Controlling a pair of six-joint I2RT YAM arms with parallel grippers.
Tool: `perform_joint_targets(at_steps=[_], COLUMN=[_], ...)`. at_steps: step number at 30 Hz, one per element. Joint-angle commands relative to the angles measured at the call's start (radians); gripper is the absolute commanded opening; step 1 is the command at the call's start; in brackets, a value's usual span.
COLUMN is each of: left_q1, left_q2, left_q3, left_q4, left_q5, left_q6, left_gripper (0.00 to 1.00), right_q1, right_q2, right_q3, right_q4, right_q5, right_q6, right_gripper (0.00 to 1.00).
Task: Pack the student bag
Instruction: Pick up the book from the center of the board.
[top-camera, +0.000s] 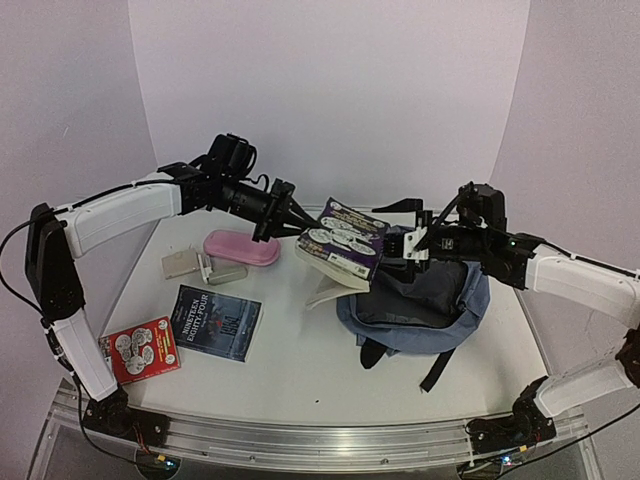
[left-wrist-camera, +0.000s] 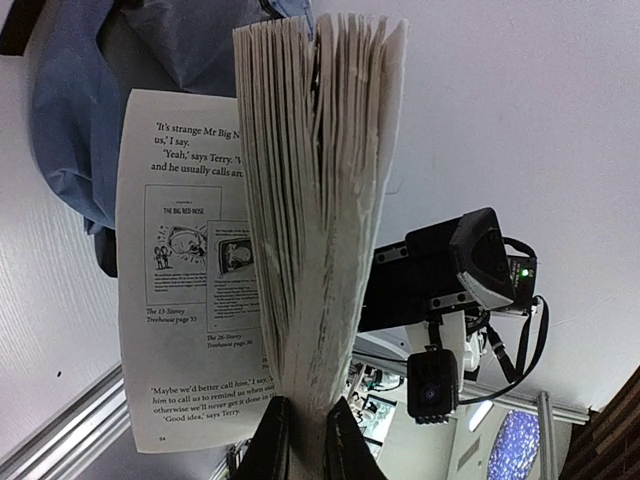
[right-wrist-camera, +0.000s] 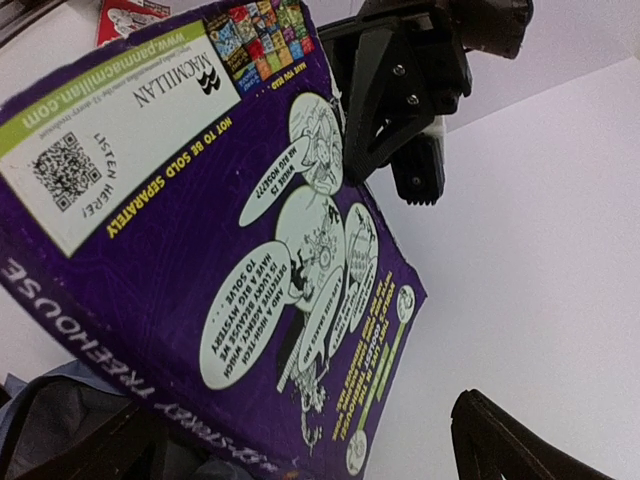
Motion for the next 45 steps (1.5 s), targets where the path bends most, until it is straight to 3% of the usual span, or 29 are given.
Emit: perform_joint_targets(at_steps=[1, 3, 5, 9, 13, 15, 22, 23, 27, 32, 38, 45], left_q1=[-0.019, -0.025, -0.032, -0.038, -0.027, -0.006, 0.151, 0.161, 0.162, 0.124, 0.002, -0.079], left_q2=[-0.046, -0.038, -0.026, -0.016, -0.009, -0.006, -0.124, -0.139, -0.213, -0.351, -0.342, -0.282], left_q3=[0.048, 0.048, 0.052, 0.057, 0.111, 0.118, 0.069, 0.074, 0.020, -0.205, -0.219, -0.238], left_q4=[0.130, 0.147, 0.149, 0.151, 0.035, 0.020, -0.047, -0.081, -0.081, 0.237, 0.282, 0.400], left_q5=[0.092, 0.099, 0.105, 0.110, 0.065, 0.055, -0.073, -0.110, -0.256, -0.271, -0.239, -0.207], left_q6=[-0.042, -0.053, -0.055, -0.049, 0.027, 0.029, 0.113, 0.148, 0.273, 0.348, 0.473, 0.458], left_gripper=[0.00, 0.00, 0.00, 0.00, 0.04, 0.14, 0.93, 0.97, 1.00, 1.00, 0.98, 0.95], right_q1=[0.022, 0.029, 0.036, 0.044, 0.045, 0.044, 0.012, 0.005, -0.028, -0.043, -0.045, -0.045], right_q2=[0.009, 0.005, -0.002, -0.018, -0.038, -0.031, 0.038, 0.046, 0.098, 0.170, 0.218, 0.249], right_q3=[0.005, 0.005, 0.006, 0.020, 0.083, 0.141, 0.376, 0.400, 0.499, 0.572, 0.581, 0.594], right_q4=[0.068, 0.068, 0.068, 0.061, 0.038, 0.009, -0.213, -0.236, -0.301, -0.303, -0.297, -0.282], right_q5=[-0.037, -0.051, -0.067, -0.078, -0.064, -0.045, -0.025, -0.044, -0.203, -0.418, -0.547, -0.592], right_q6=[-0.115, -0.144, -0.156, -0.127, 0.046, 0.188, 0.720, 0.802, 1.111, 1.434, 1.584, 1.668], right_gripper=[0.97, 0.91, 0.78, 0.43, 0.02, 0.00, 0.00, 0.00, 0.00, 0.00, 0.00, 0.00])
